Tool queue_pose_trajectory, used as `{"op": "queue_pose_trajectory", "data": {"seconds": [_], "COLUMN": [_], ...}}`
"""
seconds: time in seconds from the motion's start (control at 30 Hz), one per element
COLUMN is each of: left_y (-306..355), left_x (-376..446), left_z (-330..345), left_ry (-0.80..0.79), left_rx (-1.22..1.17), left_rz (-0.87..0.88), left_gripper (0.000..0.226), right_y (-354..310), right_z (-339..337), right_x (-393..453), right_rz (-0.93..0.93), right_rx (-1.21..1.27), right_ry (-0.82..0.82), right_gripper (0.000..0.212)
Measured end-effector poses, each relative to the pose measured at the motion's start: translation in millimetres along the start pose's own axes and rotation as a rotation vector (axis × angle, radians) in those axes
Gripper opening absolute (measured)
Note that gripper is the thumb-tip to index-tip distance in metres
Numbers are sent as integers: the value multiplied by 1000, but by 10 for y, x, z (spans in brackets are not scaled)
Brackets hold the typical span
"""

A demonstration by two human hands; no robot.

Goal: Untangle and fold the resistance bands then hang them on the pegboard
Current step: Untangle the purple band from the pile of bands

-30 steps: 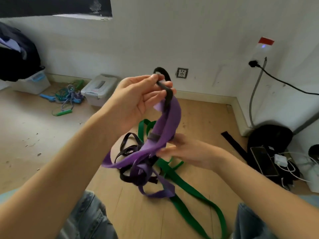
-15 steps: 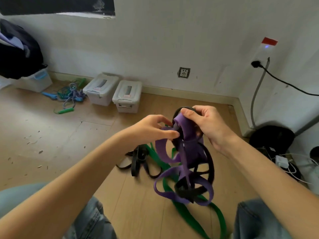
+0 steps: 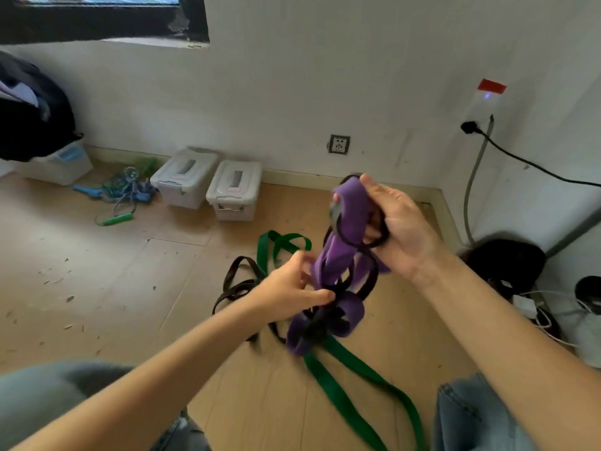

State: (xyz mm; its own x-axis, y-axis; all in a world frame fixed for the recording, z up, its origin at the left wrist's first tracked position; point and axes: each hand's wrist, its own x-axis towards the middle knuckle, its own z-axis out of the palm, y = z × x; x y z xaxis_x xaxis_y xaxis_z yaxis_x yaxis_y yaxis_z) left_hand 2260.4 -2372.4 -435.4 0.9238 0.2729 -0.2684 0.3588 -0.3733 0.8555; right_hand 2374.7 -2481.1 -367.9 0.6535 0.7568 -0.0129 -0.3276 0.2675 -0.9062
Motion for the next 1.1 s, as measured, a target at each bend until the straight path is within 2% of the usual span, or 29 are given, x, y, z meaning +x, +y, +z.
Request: {"op": "queue_pose_trajectory", "data": {"seconds": [0.03,0.1,0.17,0.2,0.27,0.3,0.4,0.47,0.5,0.53,0.57,0.63,0.67,0.73,0.83,0.9,0.97,1.07,1.1], "left_y": [11,73,180,241,363,414,523,535,530,535,546,584,600,622,617,589,542,356,287], "left_x": [23,47,25,-4,-86,-111,-149,-161,-159,-156,-155,-165,-168,-165,-161,-142,-113,-146,-161], "left_z": [14,-128,-364,-454,-515,-514,-538,-626,-667,-694,-709,-723,-739,-784,-819,-807,-856,-977,-959], "left_ry": [72,114,126,117,89,88,108,139,154,157,146,62,2,-104,-102,-44,22,153,101], "left_rx": [-53,-273,-460,-526,-617,-657,-831,-926,-954,-975,-999,-1081,-1120,-1205,-1327,-1367,-1190,-404,-221], "left_rz": [-49,-145,-96,-51,-9,-10,-70,-115,-127,-129,-125,-96,-71,-8,52,57,74,111,73], "left_gripper": [42,25,21,20,19,19,20,23,24,26,29,34,38,48,49,46,47,44,47], "right_y": [-48,-142,-179,-163,-106,-79,-3,-5,-24,-49,-63,4,99,347,610,653,620,471,404], "right_z": [-38,-179,-319,-354,-343,-314,-246,-265,-273,-271,-252,-158,-93,31,178,217,219,144,102], "right_x": [18,65,95,91,52,29,-19,-14,-10,-2,-2,-18,-38,-74,-71,-54,-31,28,49], "right_rz": [-10,-9,83,183,381,421,303,98,-13,-77,-75,21,43,11,7,8,-53,-30,-2], "right_rx": [64,95,-110,-259,-674,-878,-1297,-1570,-1596,-1525,-1406,-1216,-1173,-1067,-770,-628,-612,-522,-428], "right_ry": [56,259,398,382,231,148,26,71,71,6,-108,-318,-364,-344,-237,-152,-69,120,183], "right_gripper": [34,28,27,29,42,45,40,28,21,18,24,65,85,101,93,69,45,34,33]}}
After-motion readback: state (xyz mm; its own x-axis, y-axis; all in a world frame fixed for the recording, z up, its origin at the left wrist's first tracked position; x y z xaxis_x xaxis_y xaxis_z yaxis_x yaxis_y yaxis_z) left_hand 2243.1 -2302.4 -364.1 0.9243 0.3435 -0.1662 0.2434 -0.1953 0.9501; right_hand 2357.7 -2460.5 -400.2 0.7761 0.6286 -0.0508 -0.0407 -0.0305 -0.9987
